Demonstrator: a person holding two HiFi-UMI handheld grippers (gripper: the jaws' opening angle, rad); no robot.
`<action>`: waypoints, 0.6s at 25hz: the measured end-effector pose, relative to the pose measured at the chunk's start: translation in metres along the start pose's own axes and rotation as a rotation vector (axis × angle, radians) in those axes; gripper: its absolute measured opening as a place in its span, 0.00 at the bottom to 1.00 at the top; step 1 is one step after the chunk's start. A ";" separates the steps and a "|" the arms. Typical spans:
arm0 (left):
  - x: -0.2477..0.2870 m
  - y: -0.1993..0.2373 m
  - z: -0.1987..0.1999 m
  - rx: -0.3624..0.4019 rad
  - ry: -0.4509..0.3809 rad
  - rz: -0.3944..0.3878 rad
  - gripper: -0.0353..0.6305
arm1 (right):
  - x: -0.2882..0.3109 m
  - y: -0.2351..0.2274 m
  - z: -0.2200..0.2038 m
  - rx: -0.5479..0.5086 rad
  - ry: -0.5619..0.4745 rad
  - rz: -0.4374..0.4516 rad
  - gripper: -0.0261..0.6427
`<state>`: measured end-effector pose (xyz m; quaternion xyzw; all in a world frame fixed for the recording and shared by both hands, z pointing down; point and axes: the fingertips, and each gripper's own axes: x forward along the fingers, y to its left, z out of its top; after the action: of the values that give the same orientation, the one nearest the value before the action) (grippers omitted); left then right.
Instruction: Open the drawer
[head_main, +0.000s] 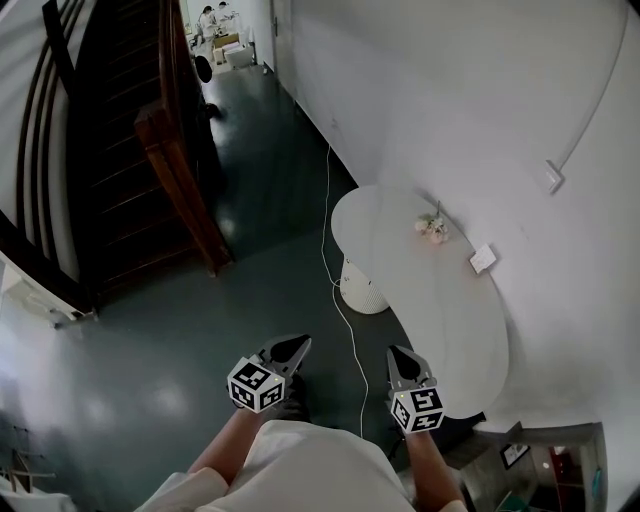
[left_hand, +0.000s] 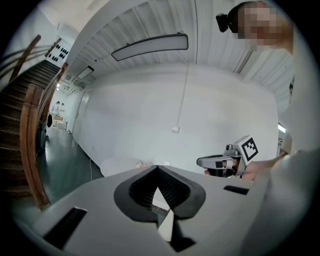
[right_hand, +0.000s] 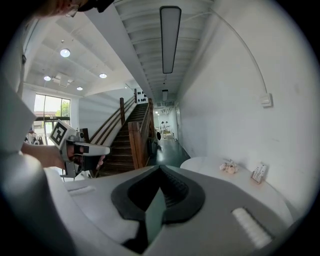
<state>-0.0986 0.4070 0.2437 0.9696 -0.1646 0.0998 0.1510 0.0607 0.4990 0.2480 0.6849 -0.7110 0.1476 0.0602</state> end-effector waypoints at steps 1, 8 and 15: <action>0.003 0.008 0.003 0.004 0.002 -0.003 0.06 | 0.008 0.000 0.003 -0.004 0.000 -0.005 0.06; 0.028 0.071 0.019 0.005 0.021 -0.031 0.06 | 0.070 0.002 0.013 0.004 0.024 -0.034 0.06; 0.057 0.130 0.034 0.005 0.049 -0.087 0.06 | 0.129 0.001 0.031 -0.003 0.034 -0.083 0.06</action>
<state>-0.0865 0.2630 0.2596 0.9735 -0.1184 0.1171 0.1567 0.0559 0.3670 0.2551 0.7112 -0.6810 0.1555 0.0792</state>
